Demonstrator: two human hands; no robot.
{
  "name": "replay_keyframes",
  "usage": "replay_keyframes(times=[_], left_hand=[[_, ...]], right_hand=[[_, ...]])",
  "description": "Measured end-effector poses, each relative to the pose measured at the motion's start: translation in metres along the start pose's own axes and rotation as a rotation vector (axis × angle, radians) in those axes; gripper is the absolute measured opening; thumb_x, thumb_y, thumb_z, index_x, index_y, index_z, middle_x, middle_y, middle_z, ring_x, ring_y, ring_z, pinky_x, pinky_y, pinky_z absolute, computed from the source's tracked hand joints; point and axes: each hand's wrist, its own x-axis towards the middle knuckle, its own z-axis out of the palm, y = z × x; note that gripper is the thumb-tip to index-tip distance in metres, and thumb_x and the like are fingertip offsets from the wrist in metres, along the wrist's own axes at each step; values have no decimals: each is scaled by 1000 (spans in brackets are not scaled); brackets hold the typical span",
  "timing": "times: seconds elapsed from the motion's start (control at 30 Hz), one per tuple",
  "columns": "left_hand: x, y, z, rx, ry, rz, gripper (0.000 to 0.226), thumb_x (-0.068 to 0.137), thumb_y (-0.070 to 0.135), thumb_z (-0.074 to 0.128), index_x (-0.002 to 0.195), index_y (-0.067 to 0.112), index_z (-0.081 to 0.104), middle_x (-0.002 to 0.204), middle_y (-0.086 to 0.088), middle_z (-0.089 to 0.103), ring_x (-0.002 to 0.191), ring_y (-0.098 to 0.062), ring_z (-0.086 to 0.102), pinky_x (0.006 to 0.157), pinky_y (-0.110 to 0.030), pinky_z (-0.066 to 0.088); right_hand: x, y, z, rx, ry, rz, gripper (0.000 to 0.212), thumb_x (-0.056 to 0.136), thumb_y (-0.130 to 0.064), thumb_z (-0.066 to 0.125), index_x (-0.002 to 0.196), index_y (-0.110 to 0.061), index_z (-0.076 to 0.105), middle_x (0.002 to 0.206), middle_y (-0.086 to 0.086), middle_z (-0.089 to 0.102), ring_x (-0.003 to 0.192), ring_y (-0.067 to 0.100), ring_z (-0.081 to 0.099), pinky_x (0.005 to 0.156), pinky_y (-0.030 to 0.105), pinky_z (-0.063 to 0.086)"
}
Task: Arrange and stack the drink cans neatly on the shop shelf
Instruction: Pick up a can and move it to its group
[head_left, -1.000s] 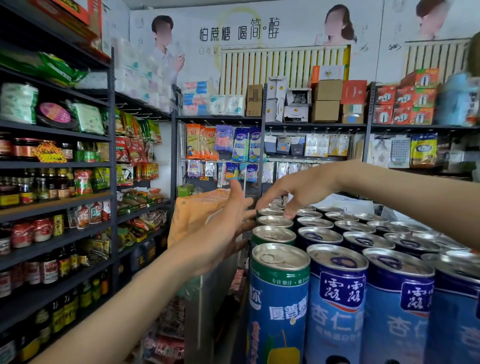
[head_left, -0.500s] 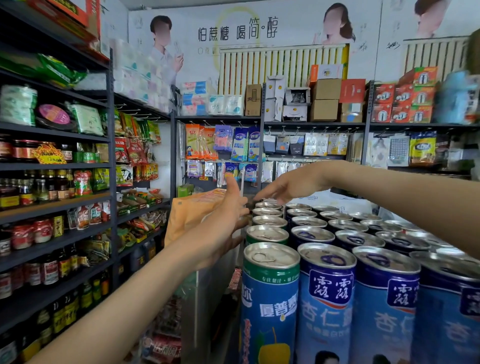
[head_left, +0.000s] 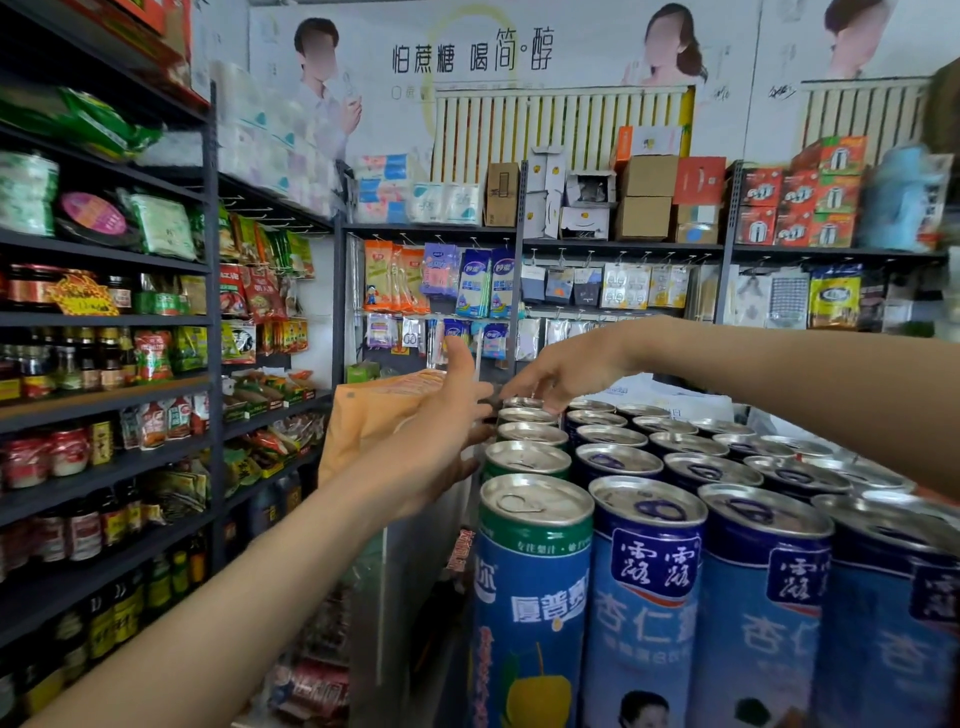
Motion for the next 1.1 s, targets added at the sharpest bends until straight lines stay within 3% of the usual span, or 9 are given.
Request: replay_keyframes(times=[0.17, 0.27, 0.33, 0.4, 0.5, 0.6, 0.7, 0.87, 1.1], left_hand=[[-26, 16, 3, 61, -38, 152, 85, 81, 68, -1, 144, 22, 33, 151, 0, 35, 137, -17, 33, 111, -31, 26], [-55, 27, 3, 290, -41, 382, 62, 78, 69, 22, 127, 42, 48, 120, 36, 48, 120, 12, 43, 90, -16, 38], [-74, 32, 3, 466, -61, 487, 50, 71, 68, 39, 112, 46, 57, 107, 38, 51, 100, 25, 45, 75, -3, 34], [-85, 38, 10, 669, -44, 581, 45, 74, 67, 48, 109, 43, 60, 113, 31, 54, 104, 18, 45, 80, -3, 32], [-99, 45, 25, 922, -82, 641, 46, 76, 73, 50, 105, 40, 61, 107, 26, 58, 102, 8, 48, 104, -25, 25], [-102, 45, 34, 1064, -104, 587, 47, 74, 77, 47, 103, 41, 58, 101, 20, 61, 87, 6, 47, 116, -45, 6], [-99, 46, 39, 1163, -93, 539, 48, 75, 72, 46, 109, 39, 54, 102, 9, 64, 86, -6, 46, 113, -46, 16], [-92, 49, 38, 1092, -107, 518, 47, 69, 68, 59, 102, 34, 63, 94, 10, 67, 84, -1, 56, 76, -27, 46], [-98, 49, 40, 987, -89, 532, 36, 70, 60, 67, 90, 30, 70, 92, 8, 70, 88, -5, 59, 78, -21, 45]], right_hand=[[-16, -1, -9, -169, 50, 34, 56, 96, -10, 51, 148, -19, 31, 146, -2, 41, 136, 19, 35, 110, 39, 30], [-60, -10, -18, -92, 197, 15, 46, 97, -12, 49, 141, -23, 41, 134, -9, 49, 125, 11, 45, 105, 35, 39], [-100, -22, -20, 10, 225, 25, 37, 97, -14, 50, 133, -27, 48, 123, -11, 55, 114, 6, 53, 91, 20, 43], [-134, -31, -14, 11, 220, 50, 28, 95, -24, 54, 123, -30, 54, 110, -13, 60, 102, 2, 57, 81, 17, 43], [-177, -40, 4, -30, 175, 109, 24, 87, -41, 58, 109, -34, 59, 99, -16, 64, 87, -4, 59, 78, 20, 44], [-205, -49, 26, -56, 182, 179, 46, 67, -61, 56, 103, -34, 60, 97, -15, 65, 93, 5, 60, 86, 30, 48], [-219, -54, 46, -24, 176, 229, 51, 64, -67, 55, 105, -37, 55, 102, -14, 61, 102, 9, 57, 93, 36, 46], [-220, -54, 67, -10, 244, 302, 53, 78, -58, 62, 115, -29, 36, 108, -6, 57, 103, 17, 56, 90, 41, 48], [-219, -59, 82, 191, 350, 275, 59, 79, -48, 68, 123, -29, 33, 105, -7, 55, 91, 6, 53, 70, 25, 42]])
